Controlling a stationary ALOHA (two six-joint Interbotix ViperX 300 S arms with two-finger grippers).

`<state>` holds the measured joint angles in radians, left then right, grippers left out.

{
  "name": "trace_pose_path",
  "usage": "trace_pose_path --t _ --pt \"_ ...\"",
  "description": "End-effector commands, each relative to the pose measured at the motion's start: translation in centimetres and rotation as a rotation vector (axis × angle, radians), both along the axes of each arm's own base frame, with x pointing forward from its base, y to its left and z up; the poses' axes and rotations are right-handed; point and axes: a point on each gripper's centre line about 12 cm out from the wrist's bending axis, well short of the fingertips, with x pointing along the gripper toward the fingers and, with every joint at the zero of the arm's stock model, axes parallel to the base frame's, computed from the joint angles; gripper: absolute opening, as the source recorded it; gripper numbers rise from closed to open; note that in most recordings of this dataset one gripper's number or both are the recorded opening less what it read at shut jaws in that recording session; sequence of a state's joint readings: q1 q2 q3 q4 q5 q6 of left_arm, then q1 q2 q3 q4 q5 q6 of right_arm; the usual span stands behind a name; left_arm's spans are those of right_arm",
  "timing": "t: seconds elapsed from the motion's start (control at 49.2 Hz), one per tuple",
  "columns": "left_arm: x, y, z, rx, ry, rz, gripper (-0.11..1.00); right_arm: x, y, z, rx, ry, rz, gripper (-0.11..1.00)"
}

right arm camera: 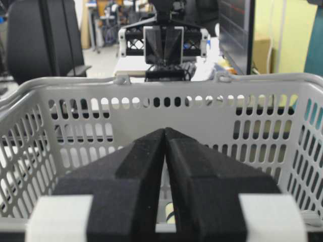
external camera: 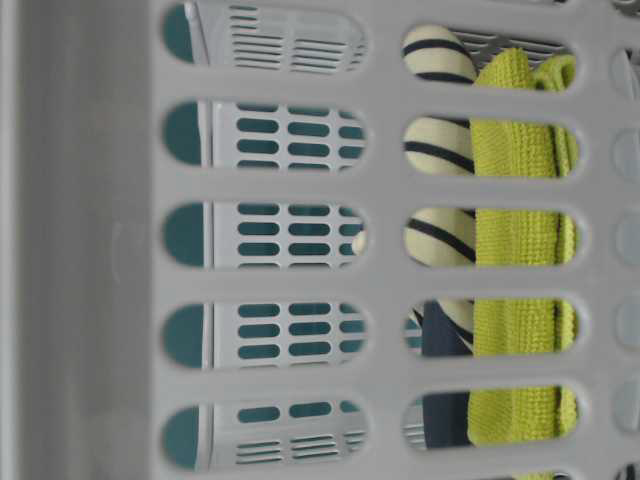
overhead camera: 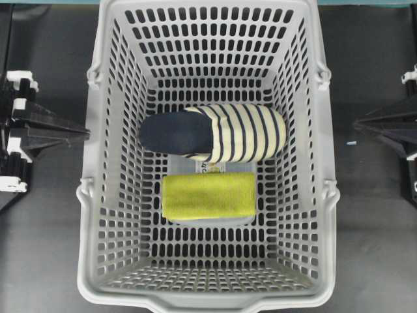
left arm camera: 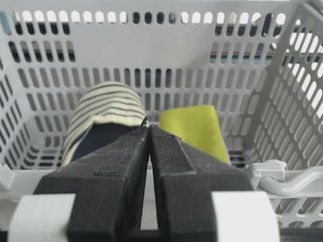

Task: Pick up the yellow cloth from the shopping basket with the left arm.
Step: 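Lower the open left gripper into the basket onto the yellow-green cloth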

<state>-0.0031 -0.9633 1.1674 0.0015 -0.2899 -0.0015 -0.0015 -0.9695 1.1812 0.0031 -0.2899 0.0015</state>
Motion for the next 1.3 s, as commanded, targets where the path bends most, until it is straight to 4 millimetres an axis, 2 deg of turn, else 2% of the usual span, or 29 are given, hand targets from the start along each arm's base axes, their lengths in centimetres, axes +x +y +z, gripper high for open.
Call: trace_pose_path --t 0.0,0.081,0.244,0.427,0.529,0.61,0.773,0.854,0.915,1.037,1.078,1.119,1.282 --pt "0.3 0.0 1.6 0.021 -0.012 -0.001 0.06 0.2 -0.2 0.7 0.009 -0.020 -0.008 0.00" --pt "0.8 0.1 2.5 0.003 0.023 0.001 0.00 0.2 -0.3 0.8 0.019 -0.025 -0.015 0.00" --pt "1.9 0.1 5.0 -0.003 0.104 0.006 0.00 0.1 -0.3 0.9 0.025 -0.025 -0.017 0.00" --pt "4.1 0.2 7.6 0.000 0.213 0.012 0.00 0.2 -0.4 0.6 0.026 0.003 -0.020 0.00" --pt "5.4 0.2 8.3 0.000 0.284 0.016 0.00 0.2 -0.4 0.5 0.026 0.020 -0.020 0.02" --pt "6.6 0.2 8.9 0.001 0.336 0.018 0.00 0.2 -0.4 0.6 0.026 0.026 -0.021 0.16" --pt "9.0 0.0 9.4 -0.005 0.441 0.013 0.00 0.2 -0.6 1.0 0.048 0.021 -0.027 0.62" --pt "10.4 -0.3 9.3 -0.002 0.504 0.007 0.00 0.2 -0.5 1.2 0.066 0.016 -0.024 0.79" --pt "11.3 -0.4 9.1 -0.001 0.546 0.006 0.00 0.1 -0.5 1.1 0.074 0.023 -0.023 0.83" --pt "13.4 -0.9 8.2 0.004 0.651 -0.003 0.01 0.0 -0.5 1.0 0.077 0.042 -0.024 0.79" --pt "14.2 -1.0 7.8 0.006 0.690 -0.005 0.05 0.0 -0.5 0.9 0.077 0.043 -0.024 0.79" --pt "15.1 -1.3 7.5 0.009 0.723 -0.010 0.14 0.0 -0.5 1.0 0.079 0.042 -0.023 0.79" --pt "18.9 -3.2 6.6 0.029 0.835 -0.047 0.61 -0.1 -0.5 1.1 0.079 0.036 -0.024 0.79"
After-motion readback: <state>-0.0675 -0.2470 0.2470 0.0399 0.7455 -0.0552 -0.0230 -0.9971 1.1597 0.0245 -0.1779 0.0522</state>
